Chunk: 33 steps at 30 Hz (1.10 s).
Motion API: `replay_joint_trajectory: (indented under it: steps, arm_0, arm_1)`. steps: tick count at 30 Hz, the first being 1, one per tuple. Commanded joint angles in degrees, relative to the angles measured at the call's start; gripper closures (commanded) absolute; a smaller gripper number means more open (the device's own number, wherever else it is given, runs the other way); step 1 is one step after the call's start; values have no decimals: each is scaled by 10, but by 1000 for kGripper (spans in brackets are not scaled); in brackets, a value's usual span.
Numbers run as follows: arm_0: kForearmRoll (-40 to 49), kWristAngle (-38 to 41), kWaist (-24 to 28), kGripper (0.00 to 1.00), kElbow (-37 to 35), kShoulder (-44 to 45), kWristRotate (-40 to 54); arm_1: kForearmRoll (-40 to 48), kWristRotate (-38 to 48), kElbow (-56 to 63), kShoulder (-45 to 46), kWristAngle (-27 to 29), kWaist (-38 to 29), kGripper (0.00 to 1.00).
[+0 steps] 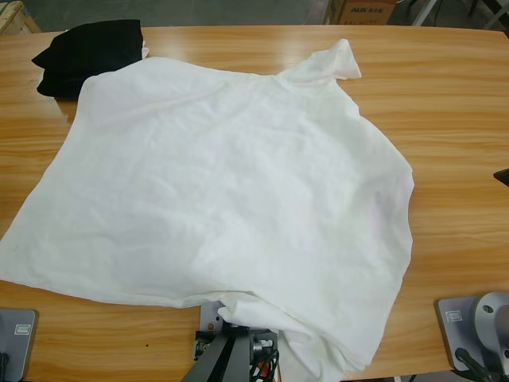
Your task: Fold clothes
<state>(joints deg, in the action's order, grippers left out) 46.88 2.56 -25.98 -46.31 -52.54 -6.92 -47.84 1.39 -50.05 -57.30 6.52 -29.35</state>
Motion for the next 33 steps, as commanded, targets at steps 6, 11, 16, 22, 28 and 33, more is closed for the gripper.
replay_joint_trajectory:
  steps: [6, 11, 16, 22, 28, 33]
  arm_0:
    - [7, -8, -4, 0, 10, 28, -3]
    - [4, -10, -2, 0, 4, 35, -3]
    - [-117, -26, 0, 0, 49, 42, -71]
    - [-2, -26, -6, 0, -38, -12, -78]
    - [-3, -26, -43, 0, -28, 20, -118]
    - [-4, -26, -43, 0, -24, 27, -194]
  arm_1:
    - [-1, -7, 5, -10, 5, 3, 0]
    - [-1, -7, 2, -9, 6, -2, 0]
    - [7, 62, -16, 18, -5, -21, 0]
    - [-15, 222, -28, -12, -95, -52, 0]
    - [-3, 374, -25, -161, -12, -56, 0]
    - [28, 466, -7, -272, 28, -20, 0]
